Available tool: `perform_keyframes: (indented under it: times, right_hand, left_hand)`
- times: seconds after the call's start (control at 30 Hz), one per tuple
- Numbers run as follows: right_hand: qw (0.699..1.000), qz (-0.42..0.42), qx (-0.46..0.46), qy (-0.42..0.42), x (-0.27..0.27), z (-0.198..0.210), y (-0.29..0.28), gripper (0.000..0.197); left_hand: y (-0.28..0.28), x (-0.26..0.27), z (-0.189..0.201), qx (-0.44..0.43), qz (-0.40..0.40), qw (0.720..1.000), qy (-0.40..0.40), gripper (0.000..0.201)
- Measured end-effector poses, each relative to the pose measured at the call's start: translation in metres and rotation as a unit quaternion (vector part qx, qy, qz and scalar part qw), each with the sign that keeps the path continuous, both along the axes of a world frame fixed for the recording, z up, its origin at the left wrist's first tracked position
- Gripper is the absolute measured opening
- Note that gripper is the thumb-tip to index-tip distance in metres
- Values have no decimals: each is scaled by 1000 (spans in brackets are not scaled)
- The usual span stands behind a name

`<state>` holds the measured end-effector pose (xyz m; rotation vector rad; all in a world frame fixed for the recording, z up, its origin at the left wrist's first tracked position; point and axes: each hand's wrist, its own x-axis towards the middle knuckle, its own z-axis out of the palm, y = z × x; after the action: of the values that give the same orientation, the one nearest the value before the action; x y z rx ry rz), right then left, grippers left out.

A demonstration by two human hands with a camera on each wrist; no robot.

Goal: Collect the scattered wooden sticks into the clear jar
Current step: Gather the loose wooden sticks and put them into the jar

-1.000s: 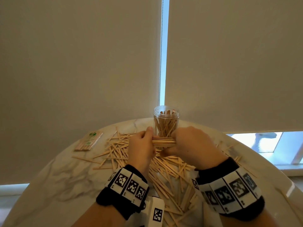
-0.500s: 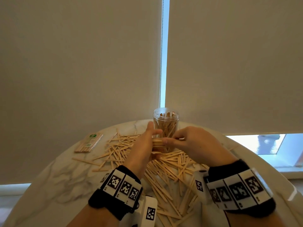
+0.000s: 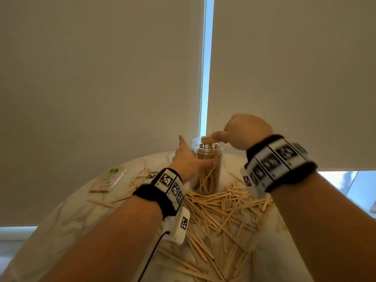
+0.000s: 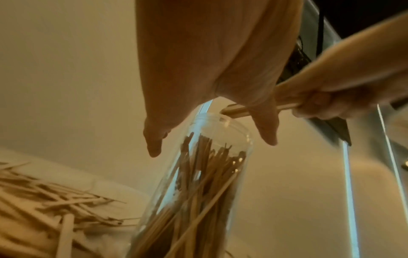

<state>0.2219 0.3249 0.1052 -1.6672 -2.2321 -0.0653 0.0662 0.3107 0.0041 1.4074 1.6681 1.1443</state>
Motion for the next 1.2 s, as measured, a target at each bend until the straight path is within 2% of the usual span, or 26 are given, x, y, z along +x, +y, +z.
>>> perform_keyframes:
  times: [0.07,0.1,0.13,0.23,0.27,0.3,0.4,0.5,0.53,0.57,0.67,0.7,0.8,0.87,0.93,1.03,1.1,1.17,1.2]
  right_hand:
    - [995,0,-22,-101,-19,8,21,50]
    - [990,3,-29,-139,-28,10,27,46]
    - [985,8,-33,-168,-36,11,34,45]
    - [972,33,-14,-232,-55,9,50,47]
    - [968,45,-16,-248,-60,7,55,48]
    - [963,55,-18,-261,-64,5,61,48]
    - [949,47,-20,-311,-68,8,74,47]
    - [913,43,48,-403,-62,15,72,22]
    - [910,46,56,-408,-65,17,68,18]
    - [914,64,63,-396,-67,17,68,22]
    - [932,66,4,-357,-83,10,83,37]
    - [934,72,-18,-350,-88,8,92,35]
    - [915,65,-71,-391,-89,15,86,16]
    - [919,82,-115,-369,-88,16,88,19]
    - [923,70,-106,-362,-92,10,98,29]
    - [929,63,-65,-359,-94,-6,99,35]
    - [937,65,-150,-307,-90,-4,84,19]
    - [936,66,-236,-252,-84,2,80,21]
    - [940,68,-231,-243,-81,3,80,23]
  left_hand:
    - [14,2,-3,-6,-3,1000,6,178]
    - [17,3,-5,-8,-2,1000,-3,179]
    - [18,4,-7,-5,-4,1000,-18,171]
    - [22,4,-20,48,-19,998,-48,116]
    - [22,4,-23,60,-20,997,-44,105]
    - [25,4,-26,63,-19,997,-41,102]
    - [34,4,-33,49,-13,998,-39,113]
    - [36,3,-36,55,-6,998,-28,118]
    - [36,3,-36,56,-7,998,-26,117]
    - [37,2,-37,56,-9,998,-26,116]
    - [38,1,-39,55,-7,998,-12,113]
    - [38,2,-39,57,-5,998,-11,114]
    - [37,4,-42,63,9,998,-16,122]
    - [36,5,-43,67,11,998,-17,121]
    - [38,4,-45,69,10,997,-19,116]
    - [39,4,-46,68,4,997,-25,119]
    - [39,5,-46,66,7,997,-30,122]
    - [39,6,-47,66,9,997,-36,121]
    - [39,6,-48,67,9,997,-40,120]
